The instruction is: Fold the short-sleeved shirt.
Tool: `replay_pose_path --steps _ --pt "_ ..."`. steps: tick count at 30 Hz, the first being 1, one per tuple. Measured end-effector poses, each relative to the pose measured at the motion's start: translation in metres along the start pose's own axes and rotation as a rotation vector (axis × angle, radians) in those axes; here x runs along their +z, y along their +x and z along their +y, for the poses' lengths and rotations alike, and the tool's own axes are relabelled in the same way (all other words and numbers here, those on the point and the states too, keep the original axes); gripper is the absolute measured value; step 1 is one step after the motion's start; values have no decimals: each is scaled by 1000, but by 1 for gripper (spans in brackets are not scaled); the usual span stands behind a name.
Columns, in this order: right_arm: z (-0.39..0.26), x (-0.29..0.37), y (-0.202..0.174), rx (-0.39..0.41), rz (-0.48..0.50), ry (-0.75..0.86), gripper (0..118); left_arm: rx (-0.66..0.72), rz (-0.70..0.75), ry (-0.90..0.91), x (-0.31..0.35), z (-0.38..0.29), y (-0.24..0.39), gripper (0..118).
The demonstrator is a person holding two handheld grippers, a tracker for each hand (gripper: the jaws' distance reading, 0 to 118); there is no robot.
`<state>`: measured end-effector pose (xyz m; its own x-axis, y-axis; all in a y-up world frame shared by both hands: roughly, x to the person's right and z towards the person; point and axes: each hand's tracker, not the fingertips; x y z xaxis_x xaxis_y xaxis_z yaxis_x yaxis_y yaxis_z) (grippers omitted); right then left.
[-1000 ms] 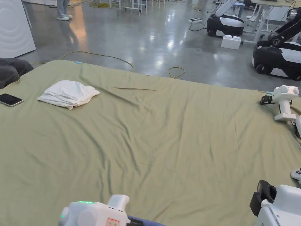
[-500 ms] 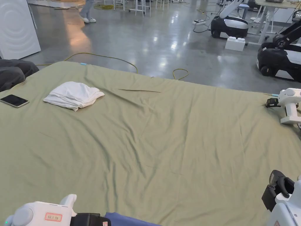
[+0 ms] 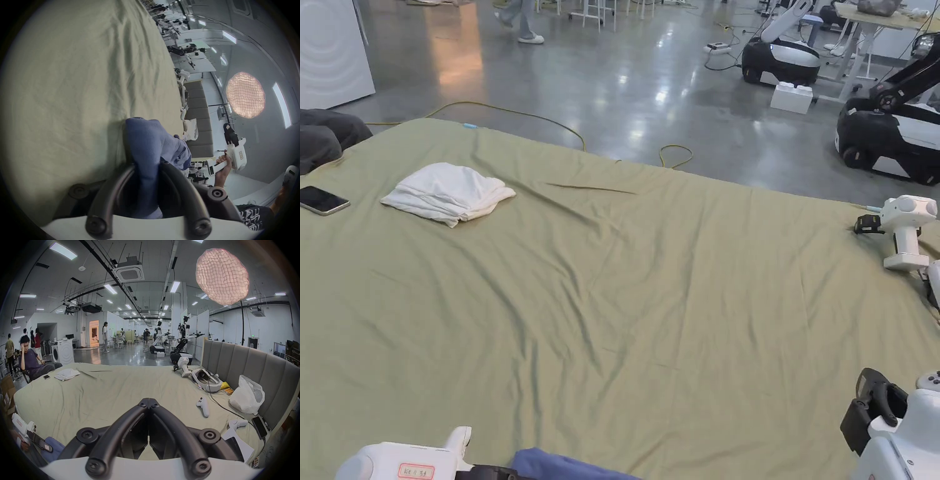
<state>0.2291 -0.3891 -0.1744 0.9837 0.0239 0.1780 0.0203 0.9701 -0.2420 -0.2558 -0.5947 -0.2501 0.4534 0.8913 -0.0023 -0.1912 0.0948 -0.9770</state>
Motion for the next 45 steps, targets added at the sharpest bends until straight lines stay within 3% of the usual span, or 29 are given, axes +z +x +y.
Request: replay_pose_path --steps 12,17,23,27,45 --pt "5 -1 0 20 5 2 0 -148 62 77 42 6 60 14" --pt "7 -2 2 21 9 4 0 -225 226 144 97 21 96 14" --pt "6 -6 1 12 26 6 0 -314 545 173 132 22 150 14" --pt "4 -8 -1 2 39 5 0 -346 661 141 107 12 186 14" --pt "-6 -4 11 -36 23 -15 0 -478 725 -81 -76 -29 227 14"
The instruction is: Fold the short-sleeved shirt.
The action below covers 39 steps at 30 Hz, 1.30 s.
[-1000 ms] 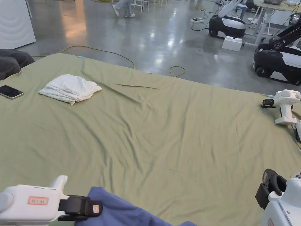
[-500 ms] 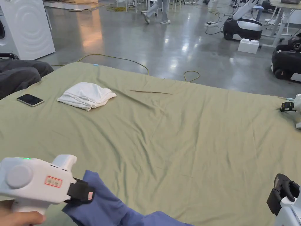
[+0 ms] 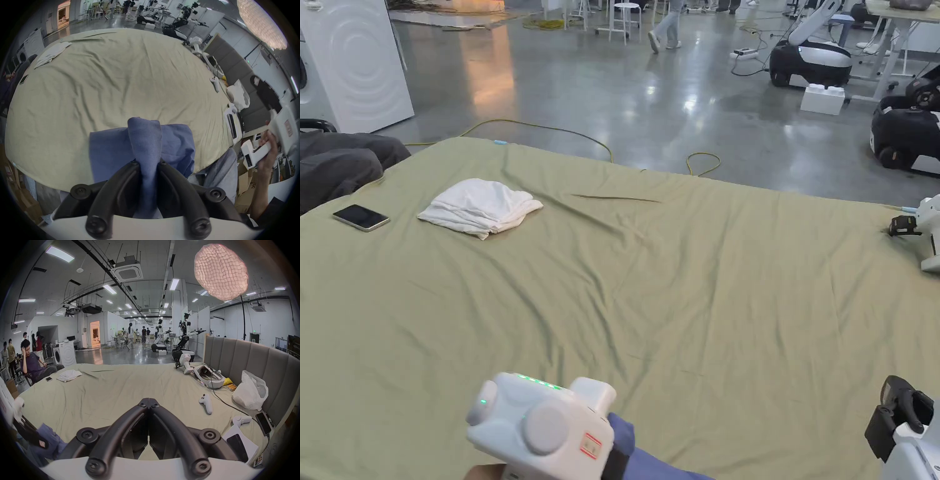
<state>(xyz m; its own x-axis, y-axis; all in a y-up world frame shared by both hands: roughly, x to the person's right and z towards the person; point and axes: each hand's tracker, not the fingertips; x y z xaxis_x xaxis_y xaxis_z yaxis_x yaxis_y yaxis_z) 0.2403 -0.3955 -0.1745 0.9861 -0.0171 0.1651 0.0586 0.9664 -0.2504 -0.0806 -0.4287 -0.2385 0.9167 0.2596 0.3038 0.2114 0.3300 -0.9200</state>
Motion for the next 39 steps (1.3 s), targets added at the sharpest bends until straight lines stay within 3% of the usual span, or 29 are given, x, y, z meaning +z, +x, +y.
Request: replay_pose_path --steps 7,18,20,21,23,26,30,32,36,39 --pt "-3 4 10 -12 -25 -11 0 -45 71 -48 -34 -4 43 14" --pt "-7 6 16 -20 -38 -29 0 -40 37 -18 -33 0 63 14" --pt "-7 6 16 -24 -37 -31 0 -31 18 -32 -39 -1 61 22" --pt "-7 6 16 -23 -37 -33 0 -13 -27 -40 -41 -1 60 32" --pt "-8 6 16 -20 -37 -37 0 2 -94 -40 -36 -3 57 64" --pt "-9 6 18 -18 -42 -40 0 31 -151 -4 -20 -1 47 67" --pt "-10 6 18 -25 -44 -46 0 79 -174 45 -18 2 27 60" --pt "-11 6 18 -25 -43 -50 0 94 -209 32 -28 3 21 16" --pt "-14 5 16 -23 -39 -61 0 126 -336 -34 -69 0 18 14" --pt "-16 5 16 -22 -41 -66 0 116 -334 -48 -94 -9 26 13"
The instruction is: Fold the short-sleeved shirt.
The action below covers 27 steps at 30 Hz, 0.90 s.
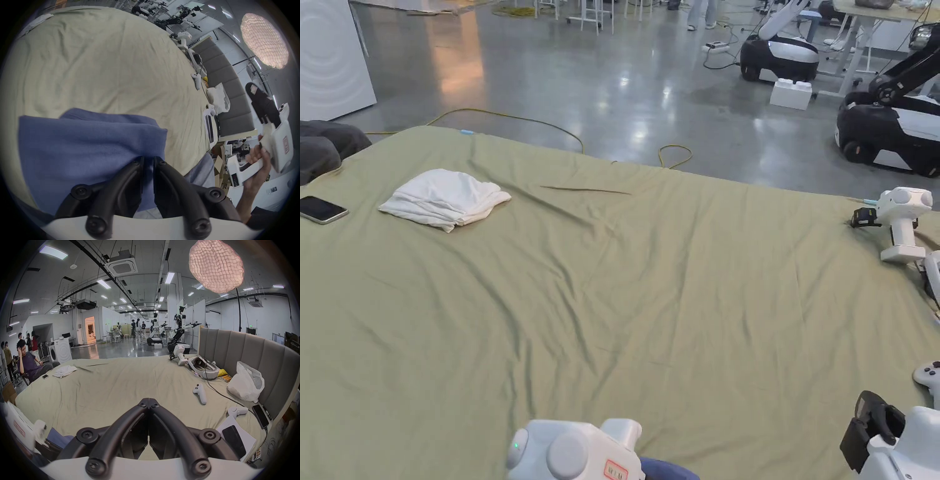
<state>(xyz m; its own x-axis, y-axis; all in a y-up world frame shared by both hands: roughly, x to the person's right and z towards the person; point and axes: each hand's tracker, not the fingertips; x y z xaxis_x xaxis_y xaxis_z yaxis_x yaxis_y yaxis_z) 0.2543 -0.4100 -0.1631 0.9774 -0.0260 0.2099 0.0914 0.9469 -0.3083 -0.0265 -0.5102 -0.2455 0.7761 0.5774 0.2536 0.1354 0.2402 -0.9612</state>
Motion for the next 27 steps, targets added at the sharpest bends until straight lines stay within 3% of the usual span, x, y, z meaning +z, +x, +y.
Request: replay_pose_path --steps 6,12,15,20,27 --pt "-1 1 -1 0 -1 0 0 15 -9 13 -28 -12 -9 7" --pt "5 3 -5 12 2 24 0 -69 -18 64 7 -8 0 7" --pt "10 3 -10 25 4 41 0 -121 9 198 41 0 2 7" --pt "20 -1 -23 42 5 78 0 -264 275 535 95 13 13 7" --pt "33 -5 -42 53 5 145 0 -356 468 965 144 15 22 8"
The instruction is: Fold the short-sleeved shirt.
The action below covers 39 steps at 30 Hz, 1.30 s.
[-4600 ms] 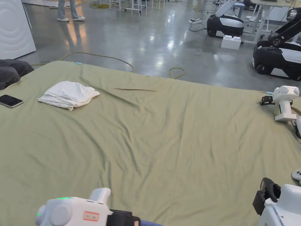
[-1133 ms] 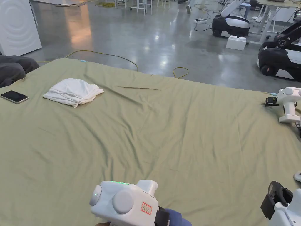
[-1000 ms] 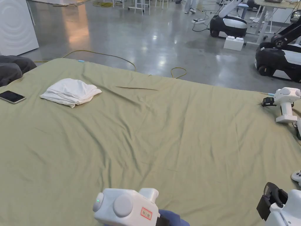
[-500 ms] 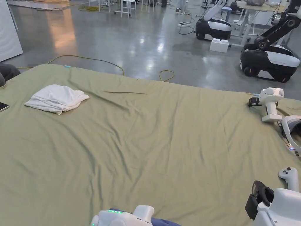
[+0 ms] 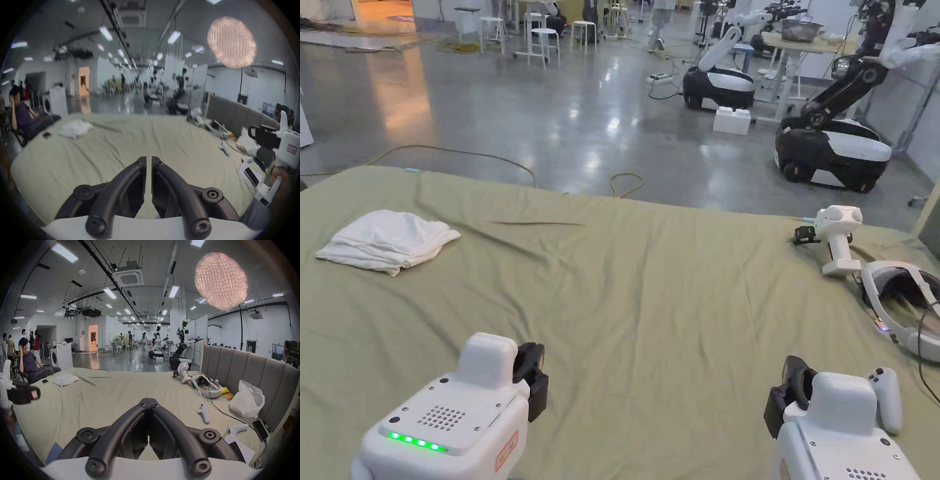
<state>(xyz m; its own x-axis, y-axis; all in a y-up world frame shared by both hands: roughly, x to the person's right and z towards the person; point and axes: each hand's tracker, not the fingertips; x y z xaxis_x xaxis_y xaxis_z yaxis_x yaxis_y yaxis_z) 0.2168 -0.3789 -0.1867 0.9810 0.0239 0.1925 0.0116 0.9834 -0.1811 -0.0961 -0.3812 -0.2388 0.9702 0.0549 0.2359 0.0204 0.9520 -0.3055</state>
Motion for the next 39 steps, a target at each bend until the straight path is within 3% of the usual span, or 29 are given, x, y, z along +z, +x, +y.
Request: replay_pose_path --steps 4,9,13,23,27,29,30,32,33,34,35,39 --pt "9 1 -6 5 -7 42 0 -17 126 130 11 10 -4 8" --pt "16 6 -6 -11 -11 66 0 -2 177 174 18 13 -15 8" --pt "3 20 -11 -40 29 -32 0 29 187 128 25 5 -33 8" --pt "-124 50 -104 106 312 -397 0 133 173 -119 41 -59 -77 8" --pt "-153 44 -122 134 292 -436 0 213 120 -230 43 -82 -93 8" --pt "-165 43 -128 183 237 -419 0 255 72 -295 42 -93 -101 8" --pt "-168 43 -129 188 234 -427 0 264 51 -324 41 -97 -104 10" --pt "-179 41 -128 199 203 -438 0 305 -14 -397 36 -106 -110 27" --pt "-182 41 -128 193 201 -448 0 328 -48 -425 33 -108 -114 41" --pt "-188 39 -124 187 203 -455 0 375 -110 -440 30 -113 -119 65" --pt "-190 40 -123 184 198 -445 0 410 -150 -465 27 -116 -123 74" --pt "-190 40 -120 168 198 -435 0 554 -312 -557 8 -129 -137 77"
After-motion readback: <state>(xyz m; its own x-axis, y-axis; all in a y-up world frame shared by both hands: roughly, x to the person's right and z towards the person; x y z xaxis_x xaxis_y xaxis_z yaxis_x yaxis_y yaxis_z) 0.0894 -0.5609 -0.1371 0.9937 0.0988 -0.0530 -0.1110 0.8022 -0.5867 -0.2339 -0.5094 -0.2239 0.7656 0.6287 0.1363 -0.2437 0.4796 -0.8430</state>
